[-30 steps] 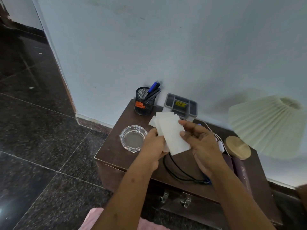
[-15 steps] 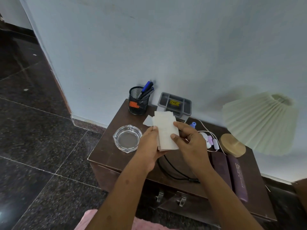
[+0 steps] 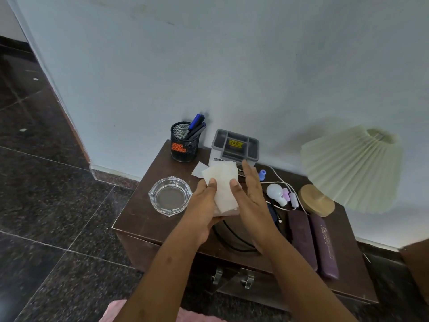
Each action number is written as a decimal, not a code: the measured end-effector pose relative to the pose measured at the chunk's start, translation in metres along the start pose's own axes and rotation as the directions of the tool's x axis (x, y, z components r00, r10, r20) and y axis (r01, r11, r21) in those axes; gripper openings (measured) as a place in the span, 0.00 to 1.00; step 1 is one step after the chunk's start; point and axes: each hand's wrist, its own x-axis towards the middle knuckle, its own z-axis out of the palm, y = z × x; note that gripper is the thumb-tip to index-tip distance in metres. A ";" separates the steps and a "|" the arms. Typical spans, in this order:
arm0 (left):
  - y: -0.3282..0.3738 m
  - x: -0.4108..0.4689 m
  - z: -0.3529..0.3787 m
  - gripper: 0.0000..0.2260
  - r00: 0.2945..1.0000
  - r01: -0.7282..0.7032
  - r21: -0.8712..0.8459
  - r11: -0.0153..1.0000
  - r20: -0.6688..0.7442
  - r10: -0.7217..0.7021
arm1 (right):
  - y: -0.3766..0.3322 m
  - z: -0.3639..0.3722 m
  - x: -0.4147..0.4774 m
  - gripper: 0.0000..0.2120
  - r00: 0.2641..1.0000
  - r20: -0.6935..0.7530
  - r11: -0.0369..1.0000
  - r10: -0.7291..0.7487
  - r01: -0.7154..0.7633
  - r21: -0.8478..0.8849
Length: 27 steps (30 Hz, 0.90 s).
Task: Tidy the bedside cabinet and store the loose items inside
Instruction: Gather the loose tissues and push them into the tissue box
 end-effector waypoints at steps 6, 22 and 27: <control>-0.006 0.002 0.002 0.12 1.000 -0.030 0.048 0.998 0.001 0.030 | 0.003 0.006 -0.005 0.28 0.979 0.199 0.977 0.046 -0.085 0.194; -0.006 0.001 0.002 0.11 0.979 -0.200 0.182 0.963 0.013 0.201 | 0.013 -0.015 0.009 0.15 0.983 0.173 0.986 0.055 -0.081 0.147; -0.012 0.005 0.002 0.11 0.966 -0.255 0.247 0.935 0.026 0.257 | 0.019 -0.011 0.010 0.16 0.981 0.195 0.996 0.016 -0.034 0.086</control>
